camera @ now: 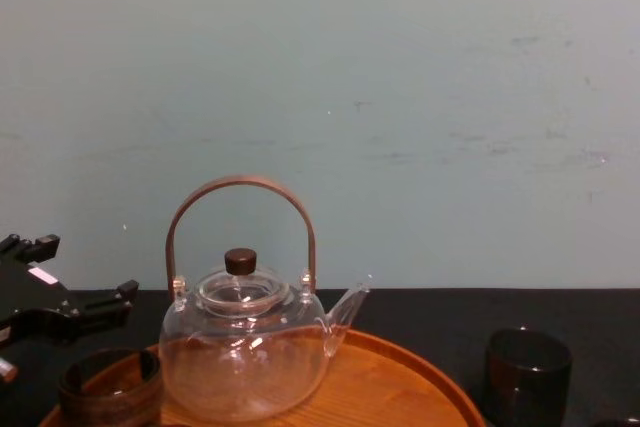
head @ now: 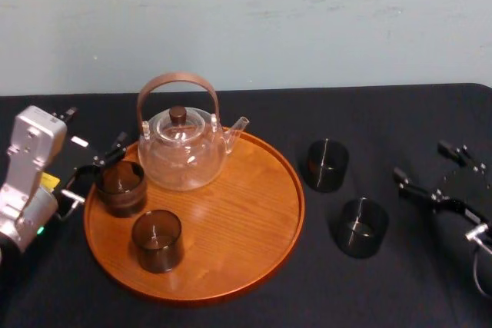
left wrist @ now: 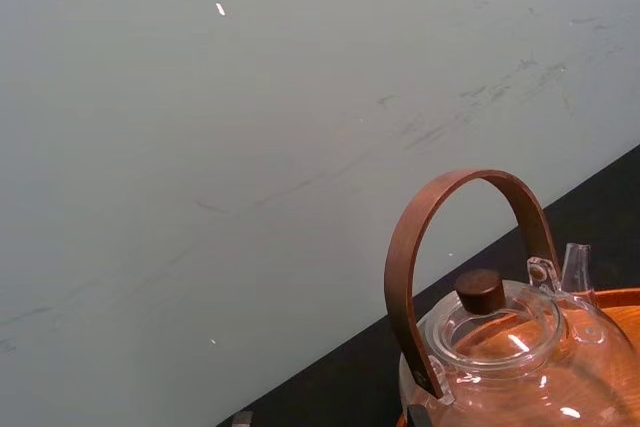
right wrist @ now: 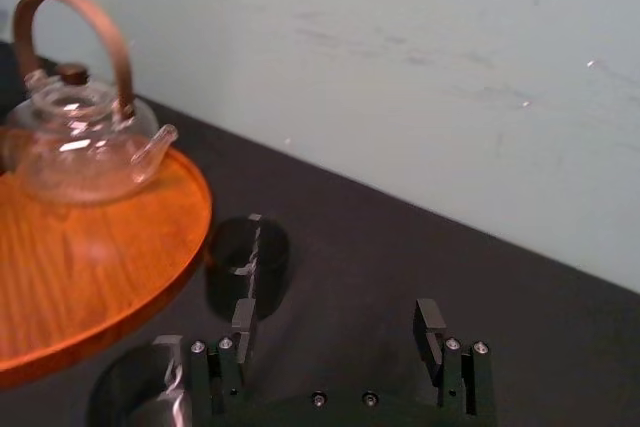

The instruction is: Pick up the glass from the table and place it on the tray.

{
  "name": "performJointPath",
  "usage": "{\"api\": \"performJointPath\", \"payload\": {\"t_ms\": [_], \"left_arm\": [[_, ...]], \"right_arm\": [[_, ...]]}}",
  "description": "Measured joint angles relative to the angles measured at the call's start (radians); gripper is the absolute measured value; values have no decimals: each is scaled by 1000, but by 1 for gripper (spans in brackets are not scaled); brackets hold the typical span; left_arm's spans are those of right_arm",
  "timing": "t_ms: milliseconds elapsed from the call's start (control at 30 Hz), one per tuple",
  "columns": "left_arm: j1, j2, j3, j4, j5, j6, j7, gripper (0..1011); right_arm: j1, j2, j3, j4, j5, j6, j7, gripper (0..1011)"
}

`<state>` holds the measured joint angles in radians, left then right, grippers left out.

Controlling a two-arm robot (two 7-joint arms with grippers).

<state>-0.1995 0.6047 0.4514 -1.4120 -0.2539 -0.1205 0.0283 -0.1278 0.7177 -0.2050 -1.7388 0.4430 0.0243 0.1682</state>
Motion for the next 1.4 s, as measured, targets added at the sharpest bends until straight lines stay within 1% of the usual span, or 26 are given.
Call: {"api": "performJointPath", "payload": {"t_ms": [33, 233, 333, 567, 633, 867, 1100, 1167, 1400], "left_arm": [[0, 0, 0, 0, 0, 0, 0, 1001], [0, 0, 0, 0, 0, 0, 0, 1001], [0, 0, 0, 0, 0, 0, 0, 1001], [0, 0, 0, 0, 0, 0, 0, 1001], [0, 0, 0, 0, 0, 0, 0, 1001], [0, 0, 0, 0, 0, 0, 0, 1001], [0, 0, 0, 0, 0, 0, 0, 1001], [0, 0, 0, 0, 0, 0, 0, 1001], [0, 0, 0, 0, 0, 0, 0, 1002]], "right_arm": [[-16, 8, 6, -8, 0, 1, 11, 1003], [-64, 40, 20, -29, 1, 1, 60, 1002], [-88, 59, 27, -33, 0, -4, 101, 1002], [-107, 78, 28, -31, -10, -10, 160, 1002], [-108, 83, 25, -27, -19, -4, 181, 1003], [-96, 82, 14, -15, -41, 31, 207, 1003], [-72, 65, 0, 0, -70, 65, 224, 1002], [-59, 54, -7, 7, -84, 83, 229, 1002], [-32, 33, -19, 23, -110, 107, 244, 1002]]}}
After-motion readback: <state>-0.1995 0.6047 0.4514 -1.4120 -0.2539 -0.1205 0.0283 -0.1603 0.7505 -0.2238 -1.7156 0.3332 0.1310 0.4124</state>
